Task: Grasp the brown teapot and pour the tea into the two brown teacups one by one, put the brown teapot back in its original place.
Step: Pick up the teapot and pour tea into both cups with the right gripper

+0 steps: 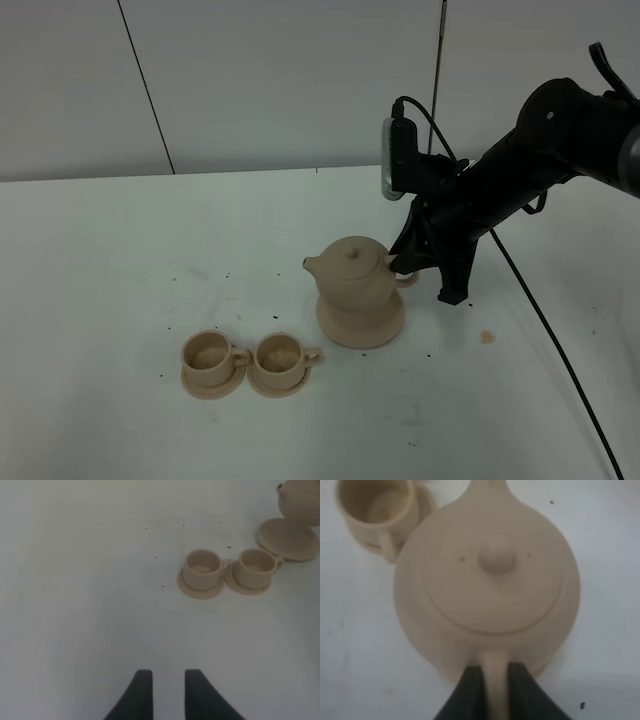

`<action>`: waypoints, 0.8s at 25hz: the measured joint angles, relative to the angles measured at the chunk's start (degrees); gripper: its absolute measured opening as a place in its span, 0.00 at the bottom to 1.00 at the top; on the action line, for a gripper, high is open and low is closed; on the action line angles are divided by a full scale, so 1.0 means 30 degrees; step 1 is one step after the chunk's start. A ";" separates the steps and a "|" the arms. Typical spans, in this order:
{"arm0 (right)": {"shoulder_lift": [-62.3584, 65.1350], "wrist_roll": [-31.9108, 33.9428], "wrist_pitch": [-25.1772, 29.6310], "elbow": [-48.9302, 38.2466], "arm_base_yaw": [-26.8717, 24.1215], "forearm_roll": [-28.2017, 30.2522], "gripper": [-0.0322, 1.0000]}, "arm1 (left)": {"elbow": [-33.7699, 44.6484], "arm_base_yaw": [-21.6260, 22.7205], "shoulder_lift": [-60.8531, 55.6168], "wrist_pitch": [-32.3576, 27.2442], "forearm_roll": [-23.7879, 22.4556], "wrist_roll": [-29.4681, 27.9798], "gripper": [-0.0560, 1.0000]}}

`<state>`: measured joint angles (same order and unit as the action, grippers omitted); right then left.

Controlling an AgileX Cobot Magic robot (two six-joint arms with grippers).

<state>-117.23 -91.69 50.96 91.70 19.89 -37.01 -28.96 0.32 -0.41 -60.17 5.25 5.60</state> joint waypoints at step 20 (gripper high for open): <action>0.0402 0.4726 0.1569 0.2656 0.4027 0.3760 0.13 | 0.0000 0.0000 0.0000 0.0000 0.0000 0.0000 0.27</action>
<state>-116.03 -77.51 55.66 99.67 31.97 -25.73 -28.96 0.32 -0.41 -60.17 5.25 5.60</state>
